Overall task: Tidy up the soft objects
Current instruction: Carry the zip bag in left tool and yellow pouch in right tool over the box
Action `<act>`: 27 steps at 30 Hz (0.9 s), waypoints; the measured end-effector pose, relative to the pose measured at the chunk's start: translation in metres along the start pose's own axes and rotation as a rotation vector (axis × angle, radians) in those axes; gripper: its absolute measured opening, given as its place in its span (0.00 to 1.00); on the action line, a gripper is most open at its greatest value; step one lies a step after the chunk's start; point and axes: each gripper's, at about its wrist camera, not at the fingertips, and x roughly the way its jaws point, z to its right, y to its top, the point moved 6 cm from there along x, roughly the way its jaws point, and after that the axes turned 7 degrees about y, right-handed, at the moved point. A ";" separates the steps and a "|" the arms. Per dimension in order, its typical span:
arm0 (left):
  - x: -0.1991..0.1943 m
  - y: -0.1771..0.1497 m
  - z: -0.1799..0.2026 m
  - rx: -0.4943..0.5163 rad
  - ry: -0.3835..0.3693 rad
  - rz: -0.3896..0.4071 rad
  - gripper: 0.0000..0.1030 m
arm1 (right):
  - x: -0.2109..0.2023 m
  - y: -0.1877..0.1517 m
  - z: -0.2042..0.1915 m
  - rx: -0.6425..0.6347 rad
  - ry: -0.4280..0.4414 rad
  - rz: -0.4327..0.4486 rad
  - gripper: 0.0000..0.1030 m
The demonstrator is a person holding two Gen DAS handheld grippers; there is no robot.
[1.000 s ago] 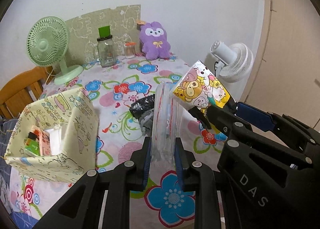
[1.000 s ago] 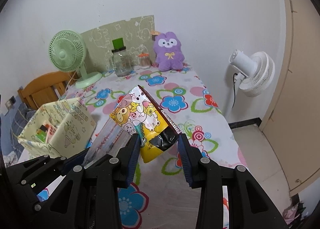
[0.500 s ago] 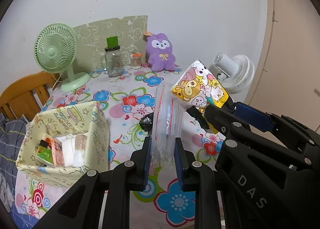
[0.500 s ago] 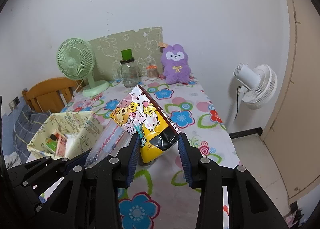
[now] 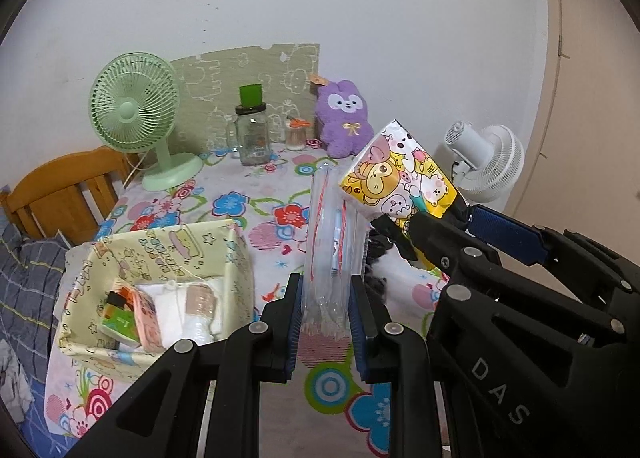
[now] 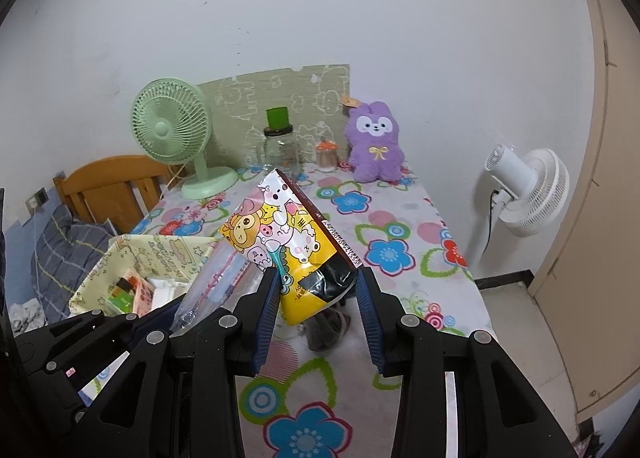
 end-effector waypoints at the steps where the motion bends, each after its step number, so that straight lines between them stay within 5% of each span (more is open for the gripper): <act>1: 0.000 0.001 -0.004 -0.003 0.005 0.001 0.20 | 0.002 0.001 -0.003 -0.004 0.004 -0.001 0.41; 27: 0.017 0.006 -0.089 -0.078 0.111 -0.011 0.20 | 0.058 0.021 -0.084 -0.092 0.115 -0.054 0.41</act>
